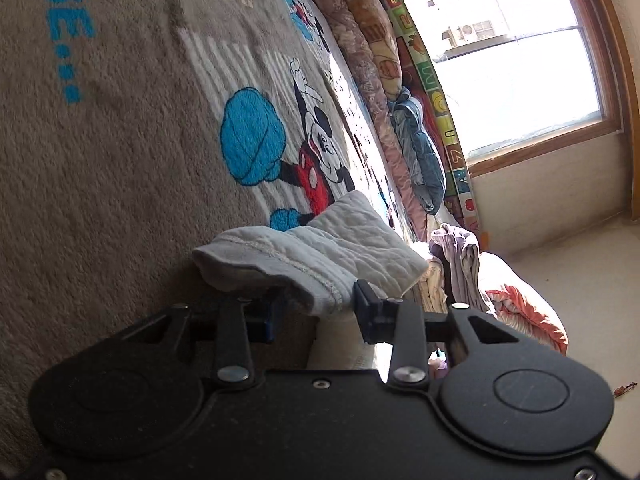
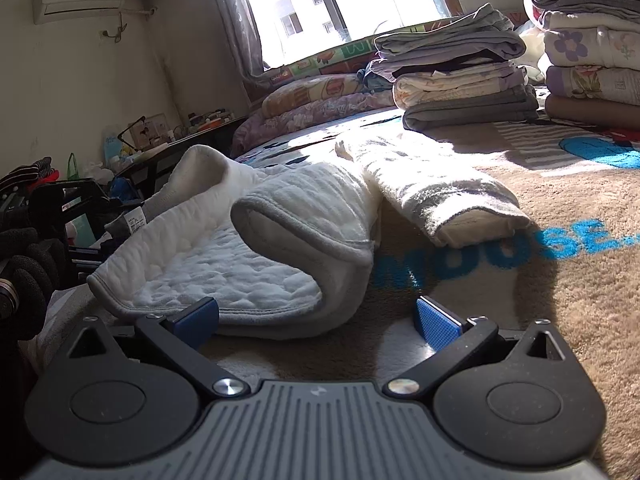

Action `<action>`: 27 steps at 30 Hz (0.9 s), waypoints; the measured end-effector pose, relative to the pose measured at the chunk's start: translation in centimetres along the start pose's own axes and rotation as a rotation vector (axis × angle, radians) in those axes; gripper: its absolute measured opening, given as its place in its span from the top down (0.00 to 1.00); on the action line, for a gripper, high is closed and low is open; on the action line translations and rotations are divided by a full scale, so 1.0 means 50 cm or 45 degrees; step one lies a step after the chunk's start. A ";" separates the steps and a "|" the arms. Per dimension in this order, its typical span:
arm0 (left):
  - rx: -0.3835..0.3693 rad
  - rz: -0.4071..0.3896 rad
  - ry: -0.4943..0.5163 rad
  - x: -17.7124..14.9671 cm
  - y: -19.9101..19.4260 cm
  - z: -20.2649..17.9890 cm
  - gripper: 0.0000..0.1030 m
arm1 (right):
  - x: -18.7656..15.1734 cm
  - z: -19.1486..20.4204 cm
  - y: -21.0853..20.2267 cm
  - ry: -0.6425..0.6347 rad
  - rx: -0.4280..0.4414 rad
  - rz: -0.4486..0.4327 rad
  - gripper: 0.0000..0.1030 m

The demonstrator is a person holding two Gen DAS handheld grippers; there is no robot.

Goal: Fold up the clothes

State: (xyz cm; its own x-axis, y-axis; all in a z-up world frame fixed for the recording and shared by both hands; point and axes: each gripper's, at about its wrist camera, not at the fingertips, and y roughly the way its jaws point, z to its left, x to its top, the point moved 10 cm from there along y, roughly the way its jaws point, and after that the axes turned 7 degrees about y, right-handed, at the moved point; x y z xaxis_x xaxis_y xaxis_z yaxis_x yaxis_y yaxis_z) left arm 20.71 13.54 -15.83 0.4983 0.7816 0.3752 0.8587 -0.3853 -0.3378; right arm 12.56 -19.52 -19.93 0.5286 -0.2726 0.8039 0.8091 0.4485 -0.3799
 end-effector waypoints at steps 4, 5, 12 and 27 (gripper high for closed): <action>0.011 -0.068 -0.106 0.020 -0.016 0.024 0.34 | -0.001 0.002 0.001 -0.008 -0.004 -0.001 0.00; 0.018 -0.074 -0.115 0.021 -0.015 0.028 0.34 | -0.001 0.001 0.001 -0.009 -0.005 -0.001 0.00; 0.092 -0.107 -0.037 0.056 -0.006 0.029 0.73 | -0.002 0.001 0.002 -0.023 -0.008 0.000 0.00; 0.436 -0.381 0.470 0.181 -0.080 0.003 0.96 | -0.004 0.002 0.004 -0.039 -0.015 -0.003 0.00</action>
State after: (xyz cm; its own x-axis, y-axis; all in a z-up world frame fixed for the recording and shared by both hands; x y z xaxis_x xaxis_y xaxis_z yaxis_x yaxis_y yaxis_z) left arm 21.76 22.21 -11.23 0.3013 0.5855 0.7526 0.9118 0.0542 -0.4072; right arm 12.61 -19.29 -20.12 0.5186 -0.2472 0.8185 0.8133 0.4381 -0.3830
